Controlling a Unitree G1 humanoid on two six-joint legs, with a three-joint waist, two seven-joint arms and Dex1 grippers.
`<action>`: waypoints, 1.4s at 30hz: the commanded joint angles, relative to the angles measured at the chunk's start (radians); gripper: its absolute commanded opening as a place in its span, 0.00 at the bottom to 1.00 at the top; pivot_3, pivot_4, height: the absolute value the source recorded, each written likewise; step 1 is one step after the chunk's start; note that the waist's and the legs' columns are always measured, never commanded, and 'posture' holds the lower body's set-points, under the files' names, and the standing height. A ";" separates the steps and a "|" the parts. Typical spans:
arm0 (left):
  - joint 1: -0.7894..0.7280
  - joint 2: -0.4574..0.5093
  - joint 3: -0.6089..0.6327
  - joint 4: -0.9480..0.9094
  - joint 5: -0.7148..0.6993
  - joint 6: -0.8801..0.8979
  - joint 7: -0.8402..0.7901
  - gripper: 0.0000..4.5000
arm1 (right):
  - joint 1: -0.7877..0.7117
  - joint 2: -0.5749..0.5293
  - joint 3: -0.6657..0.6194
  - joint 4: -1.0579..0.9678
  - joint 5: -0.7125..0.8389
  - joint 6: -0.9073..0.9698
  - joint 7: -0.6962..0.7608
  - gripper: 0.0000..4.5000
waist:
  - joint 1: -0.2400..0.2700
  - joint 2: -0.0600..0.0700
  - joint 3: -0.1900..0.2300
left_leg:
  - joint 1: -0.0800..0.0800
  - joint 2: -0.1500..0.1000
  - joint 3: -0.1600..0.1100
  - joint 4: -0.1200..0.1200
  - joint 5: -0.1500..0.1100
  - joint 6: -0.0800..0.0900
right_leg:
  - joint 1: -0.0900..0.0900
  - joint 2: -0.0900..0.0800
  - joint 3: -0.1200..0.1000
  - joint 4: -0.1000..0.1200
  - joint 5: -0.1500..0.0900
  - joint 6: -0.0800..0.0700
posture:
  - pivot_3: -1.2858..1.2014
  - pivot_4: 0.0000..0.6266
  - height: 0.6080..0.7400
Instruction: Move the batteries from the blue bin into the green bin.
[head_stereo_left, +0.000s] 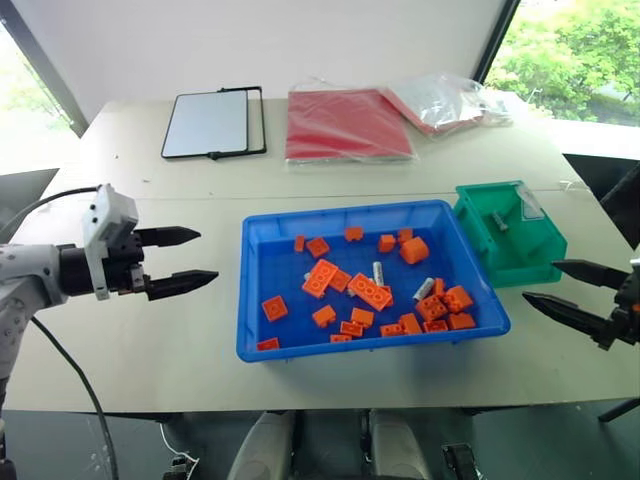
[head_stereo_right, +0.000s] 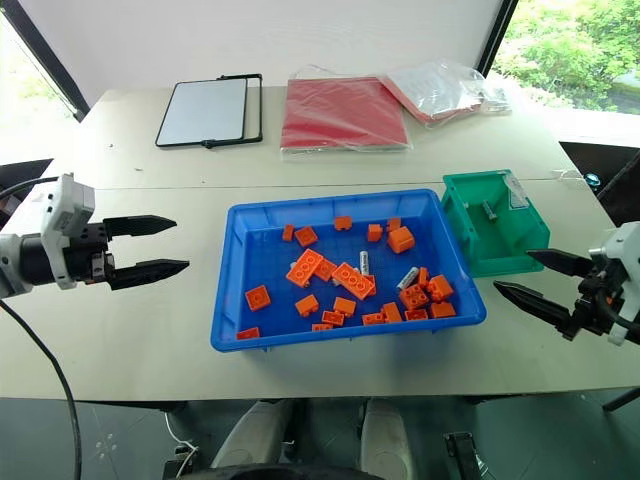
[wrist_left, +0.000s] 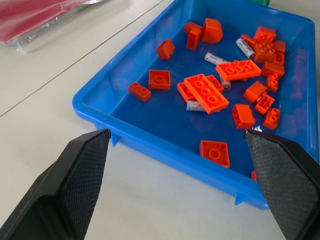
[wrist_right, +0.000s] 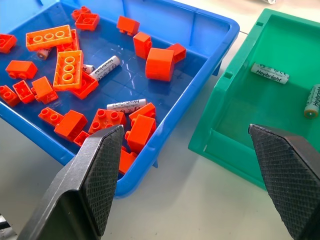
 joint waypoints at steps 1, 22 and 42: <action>-0.025 0.002 0.015 -0.011 -0.011 -0.012 0.003 1.00 | -0.004 0.011 -0.020 -0.028 0.002 -0.001 -0.008 0.91 | 0.000 0.000 0.000 | 0.000 0.000 0.000 0.000 0.000 0.000 | 0.000 0.000 0.000 0.000 0.000 0.000 | 0.52 0.24 0.93; -0.060 -0.050 -0.040 -0.067 -0.048 0.009 0.023 1.00 | -0.153 -0.056 0.104 0.010 -0.030 -0.006 -0.009 0.96 | -0.002 0.000 0.000 | 0.001 0.000 0.000 0.001 0.000 0.000 | 0.000 0.000 0.000 0.001 0.000 0.000 | 0.52 0.24 0.93; 0.029 -0.002 0.040 -0.163 -0.096 0.052 0.023 1.00 | -1.025 0.466 1.053 0.190 -0.339 0.257 -0.179 0.96 | -0.024 0.001 0.003 | -0.003 -0.001 0.000 0.002 0.001 -0.002 | -0.007 0.002 0.001 0.007 0.005 0.000 | 0.52 0.24 0.93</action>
